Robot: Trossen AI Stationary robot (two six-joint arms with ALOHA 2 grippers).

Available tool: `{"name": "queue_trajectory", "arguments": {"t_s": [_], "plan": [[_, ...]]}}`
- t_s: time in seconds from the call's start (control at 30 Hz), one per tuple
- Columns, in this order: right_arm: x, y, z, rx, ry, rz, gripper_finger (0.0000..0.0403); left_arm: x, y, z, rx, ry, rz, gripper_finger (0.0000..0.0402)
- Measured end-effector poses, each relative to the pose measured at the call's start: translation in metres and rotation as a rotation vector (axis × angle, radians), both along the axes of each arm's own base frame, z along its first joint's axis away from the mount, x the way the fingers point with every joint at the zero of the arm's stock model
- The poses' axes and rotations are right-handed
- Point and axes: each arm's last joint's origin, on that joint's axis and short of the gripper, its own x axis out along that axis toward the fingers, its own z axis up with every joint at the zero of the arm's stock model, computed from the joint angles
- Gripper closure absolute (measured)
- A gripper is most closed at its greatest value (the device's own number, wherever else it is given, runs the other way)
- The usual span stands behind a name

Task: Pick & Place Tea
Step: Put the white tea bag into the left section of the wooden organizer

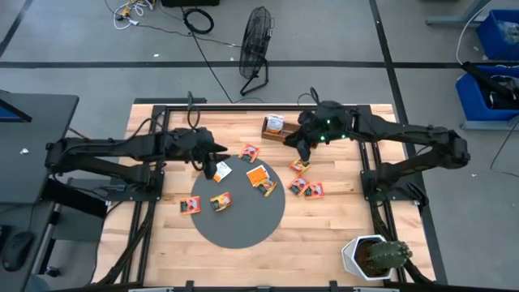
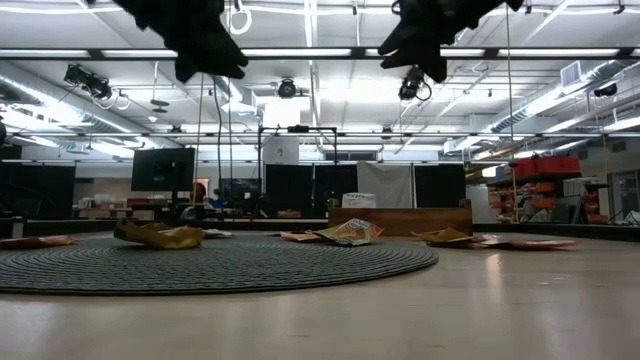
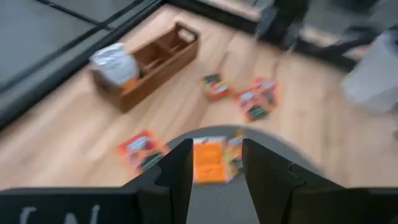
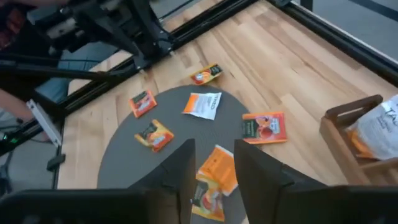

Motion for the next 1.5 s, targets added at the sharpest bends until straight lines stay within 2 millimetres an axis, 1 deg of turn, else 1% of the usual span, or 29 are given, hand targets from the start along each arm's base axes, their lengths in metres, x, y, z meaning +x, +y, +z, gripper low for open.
{"name": "queue_trajectory", "arguments": {"t_s": [0.07,0.13,0.23,0.33,0.43,0.5,0.63,0.8,0.97,1.1,1.2,1.3,1.4,1.5], "plan": [[0.004,0.008,0.000,0.002,-0.006,-0.031,0.0287,-0.002,0.002,-0.015,-0.034,-0.042,-0.006,0.0259],[0.008,0.014,-0.002,0.024,-0.002,-0.064,0.0287,-0.004,0.005,-0.033,-0.068,-0.030,0.010,0.0259],[0.014,0.024,-0.002,0.101,-0.035,-0.114,0.0287,-0.011,0.014,-0.062,-0.109,0.054,0.048,0.0259],[0.021,0.038,0.001,0.116,-0.089,-0.121,0.0287,-0.019,0.022,-0.091,-0.188,0.139,0.087,0.0259],[0.027,0.049,0.001,0.102,-0.117,-0.103,0.0287,-0.025,0.028,-0.113,-0.207,0.214,0.092,0.0259],[0.030,0.053,0.000,0.100,-0.130,-0.102,0.0286,-0.029,0.029,-0.124,-0.227,0.269,0.089,0.0259],[0.039,0.056,-0.006,0.132,-0.131,-0.110,0.0286,-0.027,0.028,-0.132,-0.227,0.307,0.035,0.0253],[0.049,0.056,-0.013,0.143,-0.138,-0.113,0.0286,-0.023,0.027,-0.145,-0.234,0.381,0.019,0.0219],[0.053,0.056,-0.015,0.148,-0.150,-0.103,0.0286,-0.021,0.028,-0.161,-0.253,0.469,0.043,0.0182],[0.053,0.056,-0.015,0.141,-0.151,-0.099,0.0286,-0.017,0.029,-0.167,-0.258,0.490,0.048,0.0169],[0.053,0.056,-0.015,0.141,-0.152,-0.099,0.0286,-0.017,0.029,-0.170,-0.262,0.499,0.051,0.0171],[0.053,0.056,-0.015,0.139,-0.148,-0.098,0.0286,-0.017,0.030,-0.170,-0.271,0.495,0.072,0.0183],[0.053,0.056,-0.015,0.127,-0.148,-0.092,0.0286,-0.017,0.030,-0.170,-0.276,0.489,0.091,0.0205],[0.053,0.056,-0.015,0.121,-0.146,-0.090,0.0286,-0.017,0.030,-0.170,-0.274,0.489,0.096,0.0235]]}}
